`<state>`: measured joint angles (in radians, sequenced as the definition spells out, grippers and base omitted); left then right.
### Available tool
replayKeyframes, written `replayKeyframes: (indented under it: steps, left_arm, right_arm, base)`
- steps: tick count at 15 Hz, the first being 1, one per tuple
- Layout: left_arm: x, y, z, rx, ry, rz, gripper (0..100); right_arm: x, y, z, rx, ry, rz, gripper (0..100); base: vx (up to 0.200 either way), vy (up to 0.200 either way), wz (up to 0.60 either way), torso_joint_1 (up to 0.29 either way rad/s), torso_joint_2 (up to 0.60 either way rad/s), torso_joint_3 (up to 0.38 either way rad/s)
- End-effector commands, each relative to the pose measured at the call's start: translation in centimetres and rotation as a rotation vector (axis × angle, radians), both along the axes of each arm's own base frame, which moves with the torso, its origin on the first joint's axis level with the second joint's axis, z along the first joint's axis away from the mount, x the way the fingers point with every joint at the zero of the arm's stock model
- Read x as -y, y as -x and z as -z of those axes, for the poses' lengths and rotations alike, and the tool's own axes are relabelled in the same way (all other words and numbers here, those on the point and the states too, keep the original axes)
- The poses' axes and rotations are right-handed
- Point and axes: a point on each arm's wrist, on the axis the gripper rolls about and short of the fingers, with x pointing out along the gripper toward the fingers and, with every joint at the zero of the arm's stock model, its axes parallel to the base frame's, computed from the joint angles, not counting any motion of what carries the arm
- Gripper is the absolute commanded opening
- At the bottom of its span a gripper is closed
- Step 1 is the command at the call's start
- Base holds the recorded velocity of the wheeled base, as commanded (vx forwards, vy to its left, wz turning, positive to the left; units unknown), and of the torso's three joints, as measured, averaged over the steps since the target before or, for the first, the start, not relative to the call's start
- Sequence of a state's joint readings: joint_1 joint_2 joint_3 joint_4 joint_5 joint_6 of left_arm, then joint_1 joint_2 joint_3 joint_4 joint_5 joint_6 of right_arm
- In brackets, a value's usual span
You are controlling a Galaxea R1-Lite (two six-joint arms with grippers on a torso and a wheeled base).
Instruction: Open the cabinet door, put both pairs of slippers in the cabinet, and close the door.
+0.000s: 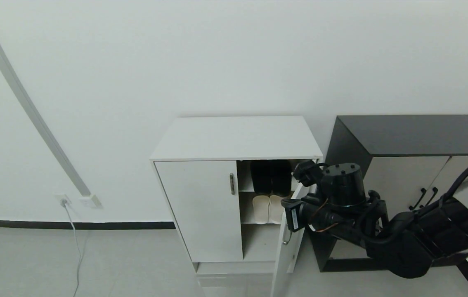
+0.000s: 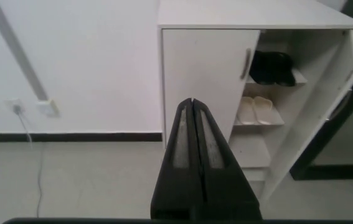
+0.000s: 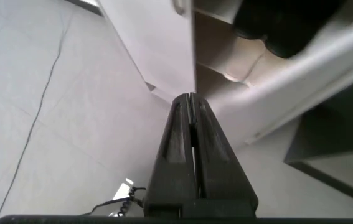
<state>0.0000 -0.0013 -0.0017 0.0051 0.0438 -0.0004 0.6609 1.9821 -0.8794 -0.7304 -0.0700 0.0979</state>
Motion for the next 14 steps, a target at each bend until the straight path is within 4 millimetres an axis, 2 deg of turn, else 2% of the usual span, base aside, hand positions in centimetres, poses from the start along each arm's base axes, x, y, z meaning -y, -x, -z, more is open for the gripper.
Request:
replayKeyframes:
  steps: [1,5,8,11,14]
  left_arm:
    - [0.0,0.0,0.0,-0.001,0.000,-0.002,0]
    - [0.0,0.0,0.0,-0.003,-0.005,-0.002,0]
    - [0.0,0.0,0.0,-0.003,-0.005,-0.001,0]
    - [0.0,0.0,0.0,-0.003,-0.003,-0.001,0]
    - [0.0,0.0,0.0,-0.001,0.000,-0.002,0]
  right_arm:
    - [0.1,-0.1,0.1,0.001,0.002,0.006,0]
    - [1.6,-0.3,0.8,-0.006,0.060,0.025,0]
    - [2.6,0.9,1.9,-0.042,0.103,0.024,0]
    - [3.6,2.2,2.0,-0.063,0.119,0.023,0]
    - [4.1,3.0,2.0,-0.073,0.129,0.022,0]
  base:
    - [0.000,0.000,0.00,0.000,0.00,0.000]
    - [0.000,0.000,0.00,0.000,0.00,0.000]
    - [0.200,0.000,0.00,-0.004,0.00,0.001]
    - [0.200,0.000,0.00,0.002,0.00,0.001]
    - [0.000,0.000,0.00,0.000,0.00,0.000]
